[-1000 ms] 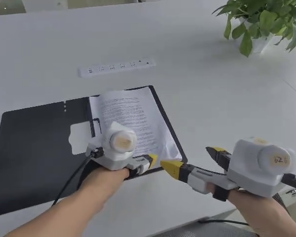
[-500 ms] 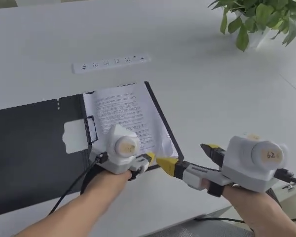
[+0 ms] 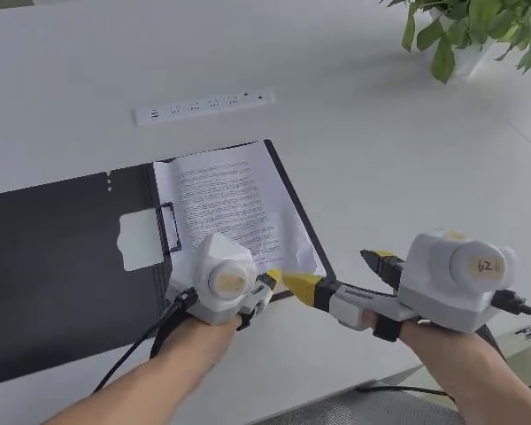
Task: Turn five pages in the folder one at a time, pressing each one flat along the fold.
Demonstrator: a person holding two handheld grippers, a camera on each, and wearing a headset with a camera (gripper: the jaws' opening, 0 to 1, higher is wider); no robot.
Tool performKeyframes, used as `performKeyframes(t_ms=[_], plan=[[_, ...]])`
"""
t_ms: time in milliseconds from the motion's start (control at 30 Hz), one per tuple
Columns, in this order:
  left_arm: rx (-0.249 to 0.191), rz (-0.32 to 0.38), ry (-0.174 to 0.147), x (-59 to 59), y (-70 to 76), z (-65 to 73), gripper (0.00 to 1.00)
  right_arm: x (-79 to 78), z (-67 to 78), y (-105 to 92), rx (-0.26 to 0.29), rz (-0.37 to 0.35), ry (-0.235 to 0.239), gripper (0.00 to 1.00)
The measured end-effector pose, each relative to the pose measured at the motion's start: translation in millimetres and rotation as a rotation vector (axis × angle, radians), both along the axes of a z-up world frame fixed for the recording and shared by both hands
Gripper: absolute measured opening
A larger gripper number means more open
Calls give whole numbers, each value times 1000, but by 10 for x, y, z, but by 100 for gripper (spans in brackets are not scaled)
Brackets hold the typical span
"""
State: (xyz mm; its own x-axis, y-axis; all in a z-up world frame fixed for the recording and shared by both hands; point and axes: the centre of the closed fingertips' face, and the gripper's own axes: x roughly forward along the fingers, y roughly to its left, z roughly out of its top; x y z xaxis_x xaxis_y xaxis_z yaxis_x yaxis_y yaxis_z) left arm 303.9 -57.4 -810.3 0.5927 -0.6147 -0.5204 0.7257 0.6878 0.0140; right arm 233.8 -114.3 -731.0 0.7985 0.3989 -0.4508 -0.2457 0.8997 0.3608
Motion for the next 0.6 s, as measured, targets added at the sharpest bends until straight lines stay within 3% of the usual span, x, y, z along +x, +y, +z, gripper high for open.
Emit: performKeyframes(t_ms=[133, 233, 333, 367, 433, 600], plan=[[-8, -4, -4, 8, 4, -3, 40, 25, -17, 37, -1, 9, 2, 83], [-8, -15, -12, -4, -32, -10, 32, 46, -32, 55, -2, 15, 8, 83], [-2, 11, -36, 58, 0, 10, 16, 73, -47, 70, -1, 20, 14, 82], [22, 22, -44, 97, 58, 0, 10, 79, -50, 76, -1, 22, 15, 82], [35, -15, -60, 95, 41, 2, 9, 92, -66, 86, -7, 26, 17, 81], [38, -13, -63, 91, 39, 8, 8, 144, -150, 123, -10, 37, 38, 78]])
